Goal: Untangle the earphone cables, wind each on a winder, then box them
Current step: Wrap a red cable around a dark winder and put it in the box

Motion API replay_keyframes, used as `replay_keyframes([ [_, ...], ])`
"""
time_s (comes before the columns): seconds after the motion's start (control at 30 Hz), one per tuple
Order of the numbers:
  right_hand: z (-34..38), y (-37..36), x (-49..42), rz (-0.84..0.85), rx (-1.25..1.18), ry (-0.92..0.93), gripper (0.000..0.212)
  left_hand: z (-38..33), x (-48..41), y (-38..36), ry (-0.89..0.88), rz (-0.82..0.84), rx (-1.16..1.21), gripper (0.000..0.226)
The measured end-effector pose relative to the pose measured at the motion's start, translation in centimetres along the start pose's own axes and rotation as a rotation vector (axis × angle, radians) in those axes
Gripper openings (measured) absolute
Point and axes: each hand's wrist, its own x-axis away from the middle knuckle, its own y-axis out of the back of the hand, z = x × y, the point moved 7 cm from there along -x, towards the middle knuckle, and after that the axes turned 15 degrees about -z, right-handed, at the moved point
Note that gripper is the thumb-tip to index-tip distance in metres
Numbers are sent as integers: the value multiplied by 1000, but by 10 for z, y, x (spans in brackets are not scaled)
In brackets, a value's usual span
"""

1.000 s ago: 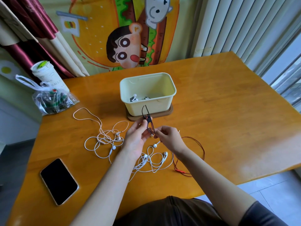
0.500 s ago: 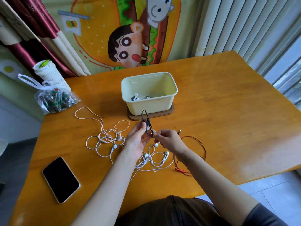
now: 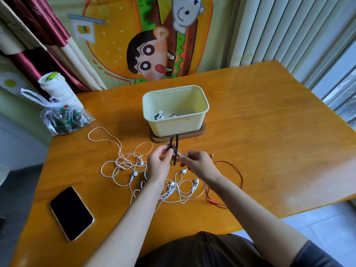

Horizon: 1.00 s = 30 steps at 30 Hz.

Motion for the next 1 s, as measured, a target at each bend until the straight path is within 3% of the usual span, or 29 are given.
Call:
replay_keyframes([
  [0.2, 21, 20, -12, 64, 409, 304, 19, -5, -2, 3, -259, 92, -195, 22],
  [0.53, 34, 41, -26, -183, 392, 475, 8, -19, 6, -4, -257, 363, -163, 21],
  [0.73, 25, 42, -32, -132, 295, 344, 12, -21, 13, -8, -36, 527, 77, 21],
  [0.87, 19, 35, -27, -111, 108, 213, 19, -21, 8, -10, 155, 403, 360, 21],
  [1.0, 10, 20, -17, -71, -27, 74, 19, -16, 3, -8, 207, 277, 422, 19],
])
